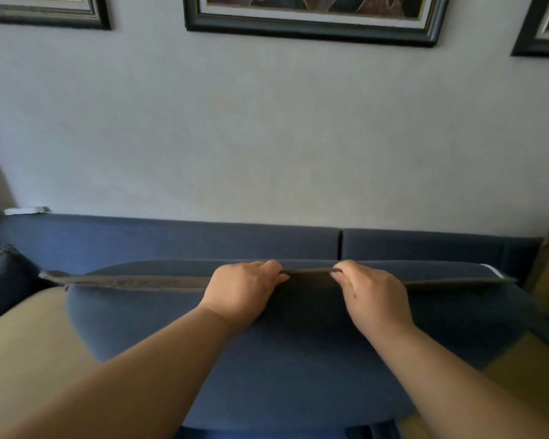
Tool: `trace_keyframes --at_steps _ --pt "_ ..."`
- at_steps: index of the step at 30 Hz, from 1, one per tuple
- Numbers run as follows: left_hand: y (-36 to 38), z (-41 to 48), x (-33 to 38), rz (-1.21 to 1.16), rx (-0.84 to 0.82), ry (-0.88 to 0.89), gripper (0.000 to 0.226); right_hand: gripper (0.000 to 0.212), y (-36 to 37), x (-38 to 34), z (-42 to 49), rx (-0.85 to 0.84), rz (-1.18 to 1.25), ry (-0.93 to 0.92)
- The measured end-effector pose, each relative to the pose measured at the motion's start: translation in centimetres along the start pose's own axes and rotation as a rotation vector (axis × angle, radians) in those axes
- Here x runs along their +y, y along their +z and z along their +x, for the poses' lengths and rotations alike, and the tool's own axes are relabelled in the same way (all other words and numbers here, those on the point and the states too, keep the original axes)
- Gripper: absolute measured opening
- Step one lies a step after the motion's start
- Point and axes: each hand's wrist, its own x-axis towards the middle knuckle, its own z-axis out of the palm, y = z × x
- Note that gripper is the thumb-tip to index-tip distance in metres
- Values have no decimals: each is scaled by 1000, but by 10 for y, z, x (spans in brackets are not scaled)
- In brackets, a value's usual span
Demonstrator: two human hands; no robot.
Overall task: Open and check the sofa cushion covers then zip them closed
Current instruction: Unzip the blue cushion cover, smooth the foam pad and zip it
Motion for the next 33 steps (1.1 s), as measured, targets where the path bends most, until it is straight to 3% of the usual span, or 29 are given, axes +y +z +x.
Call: trace_keyframes --at_steps 6,8,12,16,19,23,26,33 --pt "-28 25 6 16 121 -58 43 27 -25 -3 33 48 -46 -25" --pt "-36 39 6 14 77 -109 41 21 -26 -1 49 0 -64 14" --pt "-14 63 -8 84 -121 -224 37 28 -3 11 69 -169 -80 69" --pt "53 64 -26 77 -299 -302 34 31 60 33 65 -383 -101 122" --pt "100 79 -49 60 -317 -368 35 29 114 54 74 -333 -66 112" --pt "176 114 -86 94 -376 -417 33 25 194 95 104 -453 -15 148" --pt "236 119 -102 96 -379 -465 30 21 255 121 106 -429 58 188" --pt "330 129 -155 84 -509 -484 35 26 357 146 108 -473 3 189"
